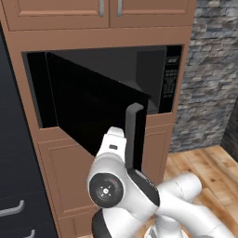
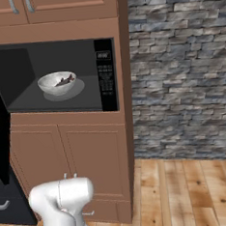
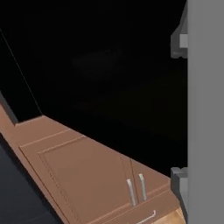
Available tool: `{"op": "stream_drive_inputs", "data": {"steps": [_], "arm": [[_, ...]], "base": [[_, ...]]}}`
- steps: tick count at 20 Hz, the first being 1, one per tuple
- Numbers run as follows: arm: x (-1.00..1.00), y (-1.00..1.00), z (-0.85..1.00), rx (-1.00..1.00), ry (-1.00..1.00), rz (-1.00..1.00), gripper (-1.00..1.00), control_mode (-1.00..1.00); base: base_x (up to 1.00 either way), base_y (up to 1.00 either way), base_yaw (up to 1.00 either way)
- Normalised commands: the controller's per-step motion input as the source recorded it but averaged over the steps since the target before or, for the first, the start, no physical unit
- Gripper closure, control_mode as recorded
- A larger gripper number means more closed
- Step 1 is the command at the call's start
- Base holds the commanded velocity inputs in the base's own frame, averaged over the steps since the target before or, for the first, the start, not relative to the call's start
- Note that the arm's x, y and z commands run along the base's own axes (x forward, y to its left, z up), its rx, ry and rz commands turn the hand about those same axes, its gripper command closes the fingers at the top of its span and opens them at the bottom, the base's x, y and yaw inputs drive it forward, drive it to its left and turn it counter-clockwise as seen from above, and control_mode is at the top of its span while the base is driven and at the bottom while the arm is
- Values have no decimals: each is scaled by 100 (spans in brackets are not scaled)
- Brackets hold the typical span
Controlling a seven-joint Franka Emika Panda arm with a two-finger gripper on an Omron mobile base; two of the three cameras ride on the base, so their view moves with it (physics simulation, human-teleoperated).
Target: Remove the banana from the bowl and place it on the small plate. Then place the bowl with only the fish in the microwave, close the door, and press the start button to microwave the fish.
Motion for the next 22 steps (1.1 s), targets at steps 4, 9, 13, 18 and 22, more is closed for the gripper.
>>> {"op": "stream_drive_inputs", "data": {"steps": [4, 9, 13, 18, 22], "arm": [[26, -78, 3, 15, 0, 0, -100, -100], [41, -52, 2, 15, 0, 0, -100, -100], [44, -31, 0, 13, 0, 2, -100, -100], [55, -23, 6, 8, 0, 0, -100, -100], [54, -9, 3, 1, 0, 0, -100, -100]], "base": [[0, 0, 0], [0, 0, 0], [0, 0, 0], [0, 0, 0], [0, 0, 0]]}}
